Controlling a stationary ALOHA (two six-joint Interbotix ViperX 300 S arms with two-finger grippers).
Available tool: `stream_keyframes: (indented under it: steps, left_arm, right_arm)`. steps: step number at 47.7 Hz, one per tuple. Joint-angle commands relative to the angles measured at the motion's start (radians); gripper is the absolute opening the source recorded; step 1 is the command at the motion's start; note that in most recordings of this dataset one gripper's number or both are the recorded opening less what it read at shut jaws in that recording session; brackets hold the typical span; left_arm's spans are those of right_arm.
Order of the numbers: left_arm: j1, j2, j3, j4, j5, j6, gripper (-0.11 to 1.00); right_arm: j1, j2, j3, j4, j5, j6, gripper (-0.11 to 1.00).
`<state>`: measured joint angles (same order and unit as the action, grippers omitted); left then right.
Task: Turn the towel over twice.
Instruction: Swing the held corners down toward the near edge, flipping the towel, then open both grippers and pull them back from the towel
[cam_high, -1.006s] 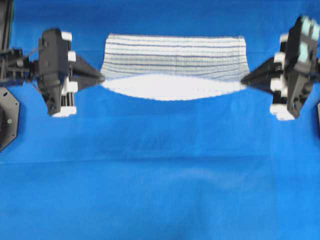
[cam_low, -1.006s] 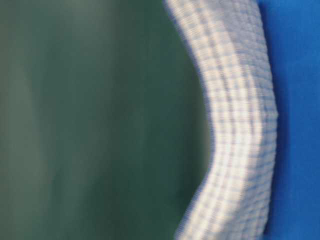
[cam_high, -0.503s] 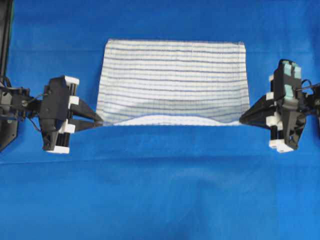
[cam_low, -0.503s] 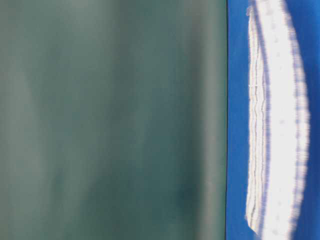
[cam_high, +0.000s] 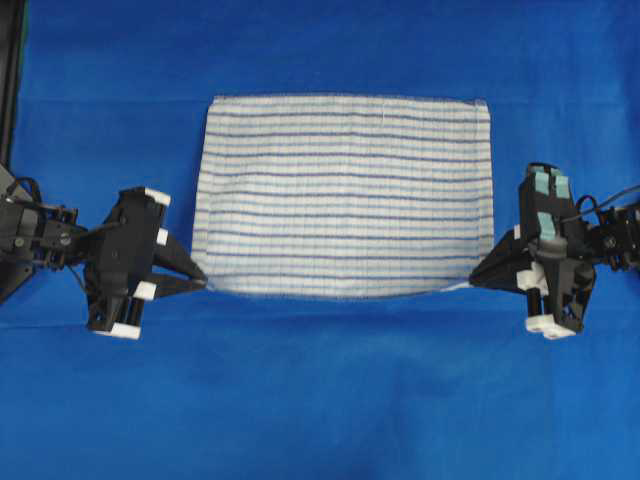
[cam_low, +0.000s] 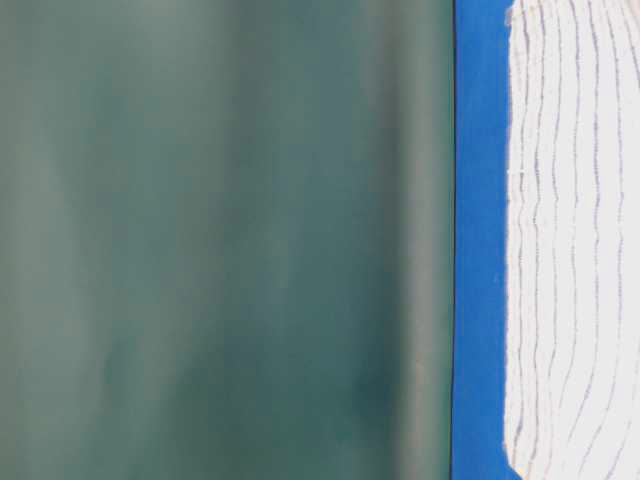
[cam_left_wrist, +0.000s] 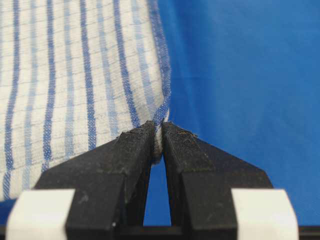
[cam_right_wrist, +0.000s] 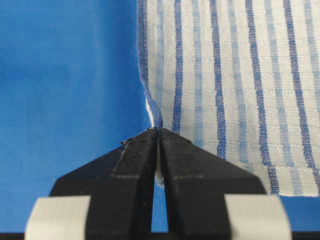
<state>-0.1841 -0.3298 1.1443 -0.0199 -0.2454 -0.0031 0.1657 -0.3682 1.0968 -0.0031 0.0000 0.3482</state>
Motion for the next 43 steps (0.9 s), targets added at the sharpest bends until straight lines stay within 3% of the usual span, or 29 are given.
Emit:
stream_keyframes:
  steps: [1, 24, 27, 33, 36, 40, 43]
  left_arm:
    - [-0.008, -0.005, -0.018, -0.003, -0.009, -0.002, 0.05]
    - [-0.008, -0.002, -0.026, -0.003, 0.012, -0.003, 0.06]
    - [-0.008, -0.003, -0.029, -0.003, 0.014, -0.003, 0.08]
    - [-0.009, -0.005, -0.04, -0.003, 0.02, -0.003, 0.4]
    - [-0.009, -0.009, -0.046, -0.003, 0.028, 0.002, 0.59]
    - [-0.006, -0.018, -0.06, -0.003, 0.048, 0.012, 0.82]
    - [0.002, -0.032, -0.071, -0.003, 0.061, 0.015, 0.91]
  right_arm:
    - [0.008, -0.005, -0.018, 0.003, 0.011, 0.003, 0.04]
    - [0.006, -0.005, -0.025, 0.003, 0.069, 0.034, 0.06]
    - [0.008, -0.005, -0.026, 0.002, 0.069, 0.034, 0.15]
    - [0.008, -0.005, -0.034, 0.0, 0.074, 0.034, 0.52]
    - [0.008, -0.008, -0.04, -0.002, 0.075, 0.026, 0.65]
    - [0.008, -0.021, -0.049, -0.005, 0.083, 0.018, 0.64]
    - [0.005, -0.041, -0.055, -0.015, 0.092, 0.015, 0.61]
